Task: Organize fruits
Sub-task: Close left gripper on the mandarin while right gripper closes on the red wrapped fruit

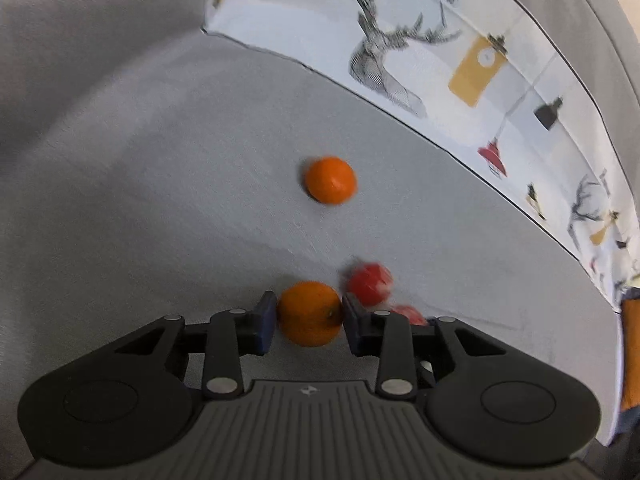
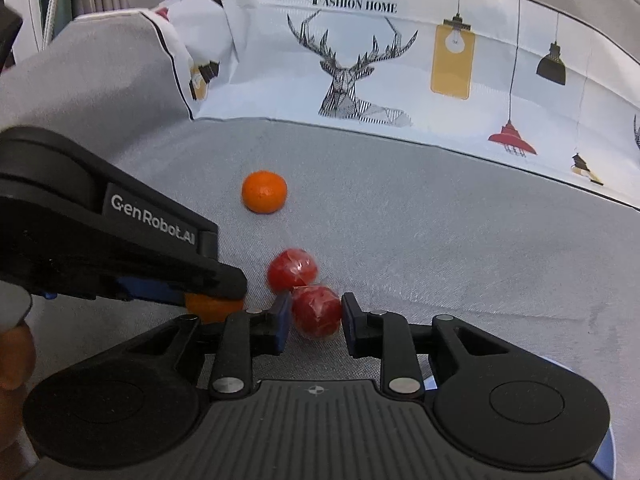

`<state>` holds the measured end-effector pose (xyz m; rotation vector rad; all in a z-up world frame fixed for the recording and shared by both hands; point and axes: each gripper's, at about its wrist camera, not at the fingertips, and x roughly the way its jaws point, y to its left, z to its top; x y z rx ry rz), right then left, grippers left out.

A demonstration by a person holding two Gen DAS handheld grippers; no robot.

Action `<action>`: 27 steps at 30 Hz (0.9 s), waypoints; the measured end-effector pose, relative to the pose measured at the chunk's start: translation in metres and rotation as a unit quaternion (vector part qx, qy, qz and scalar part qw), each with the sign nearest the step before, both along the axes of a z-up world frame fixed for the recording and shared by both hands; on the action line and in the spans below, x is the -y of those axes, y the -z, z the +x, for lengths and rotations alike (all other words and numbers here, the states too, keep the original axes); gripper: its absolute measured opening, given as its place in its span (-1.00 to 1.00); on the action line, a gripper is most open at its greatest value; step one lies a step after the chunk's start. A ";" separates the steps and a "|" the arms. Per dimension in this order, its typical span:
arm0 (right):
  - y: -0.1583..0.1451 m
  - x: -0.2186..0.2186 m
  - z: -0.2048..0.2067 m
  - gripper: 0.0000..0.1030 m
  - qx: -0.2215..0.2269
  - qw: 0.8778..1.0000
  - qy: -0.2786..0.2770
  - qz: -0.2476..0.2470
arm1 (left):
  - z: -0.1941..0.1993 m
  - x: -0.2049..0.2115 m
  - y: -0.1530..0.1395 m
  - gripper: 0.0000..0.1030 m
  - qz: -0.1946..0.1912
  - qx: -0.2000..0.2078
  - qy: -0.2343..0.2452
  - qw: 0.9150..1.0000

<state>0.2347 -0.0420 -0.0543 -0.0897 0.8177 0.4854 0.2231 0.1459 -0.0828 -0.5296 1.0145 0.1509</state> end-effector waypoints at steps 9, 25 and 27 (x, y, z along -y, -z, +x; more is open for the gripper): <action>0.006 -0.006 -0.012 -0.46 -0.041 0.999 -0.032 -0.008 | 0.000 0.007 0.005 -0.23 0.055 -0.023 0.021 0.998; 0.007 -0.007 -0.010 -0.45 -0.042 0.999 -0.031 -0.009 | 0.005 0.013 0.014 -0.23 0.066 -0.028 0.028 0.997; 0.006 -0.007 -0.010 -0.44 -0.042 0.999 -0.030 -0.009 | 0.005 0.013 0.014 -0.23 0.065 -0.028 0.028 0.997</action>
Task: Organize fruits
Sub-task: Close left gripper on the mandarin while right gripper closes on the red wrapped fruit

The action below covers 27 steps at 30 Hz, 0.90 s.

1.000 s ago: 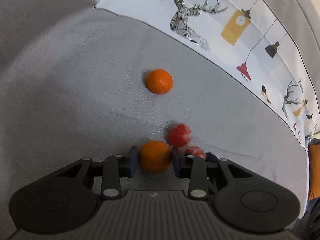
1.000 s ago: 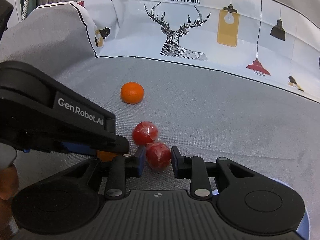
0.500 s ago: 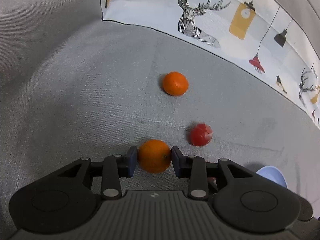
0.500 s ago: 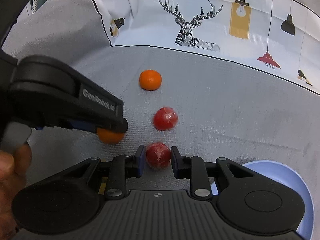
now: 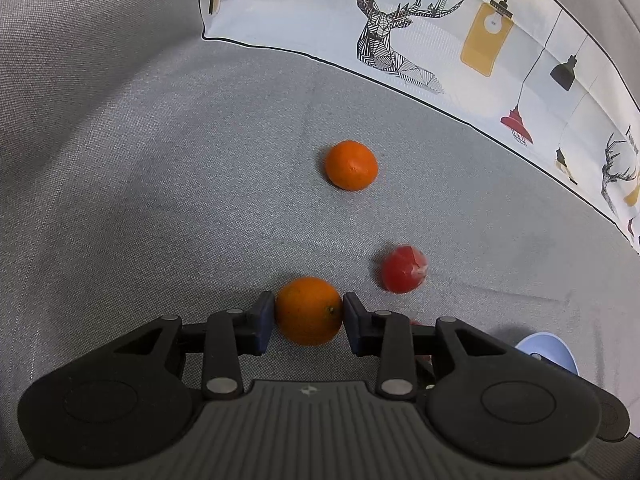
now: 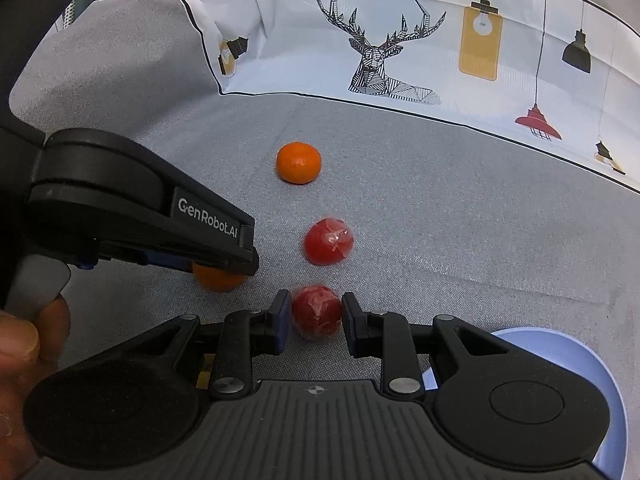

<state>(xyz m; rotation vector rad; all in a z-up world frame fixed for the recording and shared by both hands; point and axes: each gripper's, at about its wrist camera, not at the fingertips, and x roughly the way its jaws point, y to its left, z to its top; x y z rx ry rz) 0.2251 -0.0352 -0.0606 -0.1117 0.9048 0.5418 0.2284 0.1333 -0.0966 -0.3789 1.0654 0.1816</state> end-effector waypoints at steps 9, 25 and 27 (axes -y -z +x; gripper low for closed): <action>0.000 -0.003 0.000 -0.44 0.004 1.000 -0.001 -0.007 | 0.000 0.000 0.000 -0.23 0.000 0.000 0.001 1.000; 0.001 -0.007 -0.001 -0.42 0.008 1.000 -0.003 -0.023 | -0.001 0.001 -0.002 -0.24 0.008 0.005 0.003 1.000; 0.001 -0.004 -0.003 -0.42 0.009 1.000 0.003 -0.021 | -0.003 0.000 -0.005 -0.24 0.010 0.011 -0.001 1.000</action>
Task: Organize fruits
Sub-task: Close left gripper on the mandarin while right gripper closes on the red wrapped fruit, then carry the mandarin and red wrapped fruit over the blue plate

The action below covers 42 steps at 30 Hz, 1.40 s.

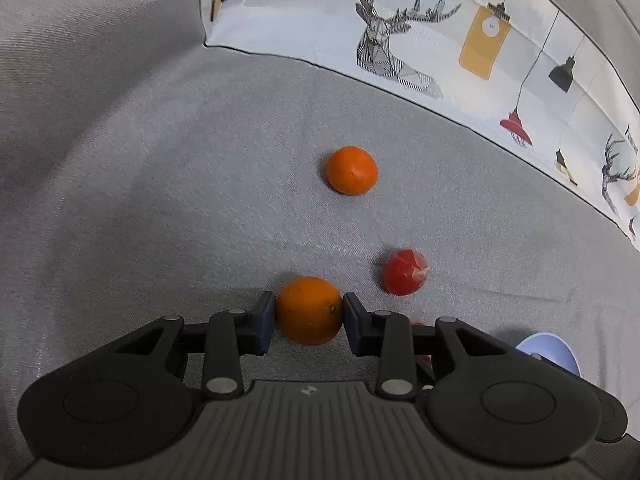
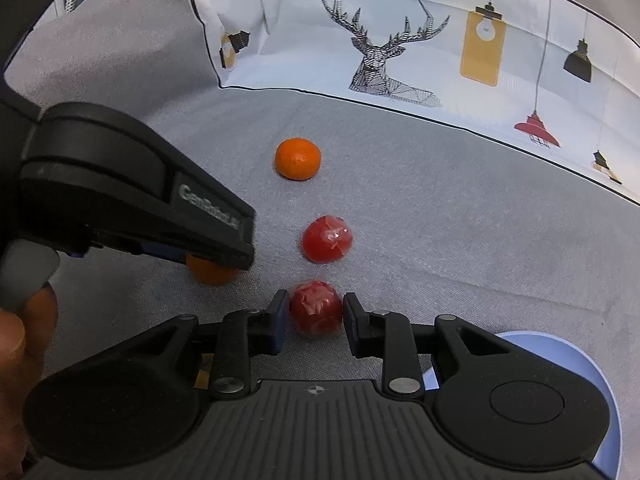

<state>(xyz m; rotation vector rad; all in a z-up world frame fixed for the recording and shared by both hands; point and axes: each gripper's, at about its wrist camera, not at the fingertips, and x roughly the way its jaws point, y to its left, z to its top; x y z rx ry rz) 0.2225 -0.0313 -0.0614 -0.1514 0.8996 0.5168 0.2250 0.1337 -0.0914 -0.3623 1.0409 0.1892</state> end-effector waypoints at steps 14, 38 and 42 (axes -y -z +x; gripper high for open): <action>-0.087 0.093 -0.031 -0.42 0.041 0.989 0.075 0.117 | -0.054 0.011 -0.062 -0.24 -0.003 0.145 0.021 0.989; -0.076 0.210 -0.067 -0.42 0.098 0.977 0.184 0.051 | -0.089 0.142 -0.050 -0.24 0.008 0.154 0.306 0.939; -0.074 0.204 -0.063 -0.42 0.093 0.978 0.179 0.051 | -0.100 0.163 -0.038 -0.24 0.034 0.147 0.359 0.921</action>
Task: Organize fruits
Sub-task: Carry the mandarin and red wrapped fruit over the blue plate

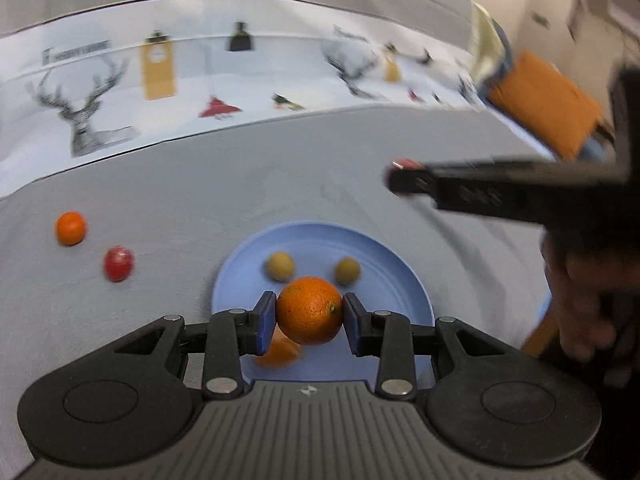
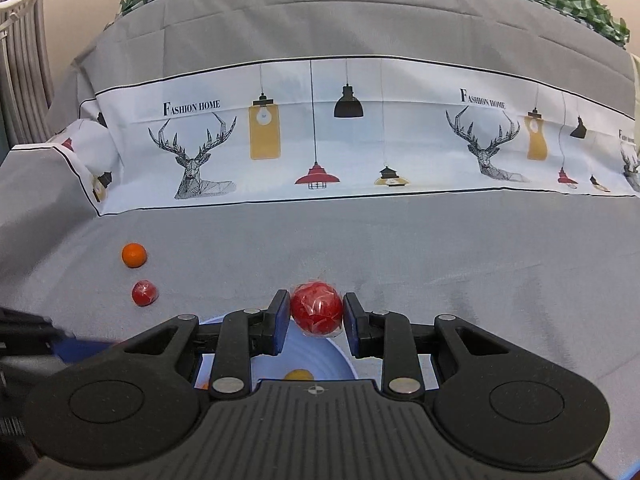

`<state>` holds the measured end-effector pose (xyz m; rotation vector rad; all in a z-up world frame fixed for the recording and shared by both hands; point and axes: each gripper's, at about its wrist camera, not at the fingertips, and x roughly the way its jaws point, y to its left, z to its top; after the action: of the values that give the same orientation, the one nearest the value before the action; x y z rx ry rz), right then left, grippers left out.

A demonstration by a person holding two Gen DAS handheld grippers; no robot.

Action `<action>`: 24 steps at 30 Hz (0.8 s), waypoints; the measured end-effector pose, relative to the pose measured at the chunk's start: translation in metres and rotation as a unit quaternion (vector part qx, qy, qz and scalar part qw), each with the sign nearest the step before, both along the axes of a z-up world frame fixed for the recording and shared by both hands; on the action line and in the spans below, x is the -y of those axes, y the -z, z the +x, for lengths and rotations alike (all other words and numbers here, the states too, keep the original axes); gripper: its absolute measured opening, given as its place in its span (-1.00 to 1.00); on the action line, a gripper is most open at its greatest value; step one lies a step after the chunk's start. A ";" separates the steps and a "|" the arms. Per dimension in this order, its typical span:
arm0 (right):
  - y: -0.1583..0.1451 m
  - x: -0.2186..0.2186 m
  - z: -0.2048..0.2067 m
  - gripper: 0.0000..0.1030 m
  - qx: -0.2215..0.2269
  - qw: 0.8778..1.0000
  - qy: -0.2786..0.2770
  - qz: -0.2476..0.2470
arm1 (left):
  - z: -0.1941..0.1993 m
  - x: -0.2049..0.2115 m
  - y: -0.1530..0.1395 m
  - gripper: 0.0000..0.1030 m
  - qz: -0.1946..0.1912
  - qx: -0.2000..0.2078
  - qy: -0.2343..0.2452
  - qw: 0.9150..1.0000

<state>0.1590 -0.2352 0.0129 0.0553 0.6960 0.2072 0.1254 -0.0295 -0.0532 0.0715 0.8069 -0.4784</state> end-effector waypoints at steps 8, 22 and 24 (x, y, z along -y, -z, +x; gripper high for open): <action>0.016 -0.015 0.005 -0.42 -0.055 0.997 -0.039 -0.025 | -0.003 0.011 0.013 -0.24 0.035 -0.007 0.015 0.999; 0.023 -0.016 0.007 -0.42 -0.079 0.995 -0.046 -0.028 | -0.001 0.017 0.015 -0.24 0.044 -0.008 0.021 0.999; 0.022 -0.016 0.008 -0.42 -0.080 0.995 -0.046 -0.028 | 0.000 0.018 0.015 -0.24 0.045 -0.008 0.022 0.999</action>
<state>0.1666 -0.2189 -0.0095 -0.0137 0.8636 0.2729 0.1251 -0.0472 -0.0687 0.1702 0.8442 -0.4843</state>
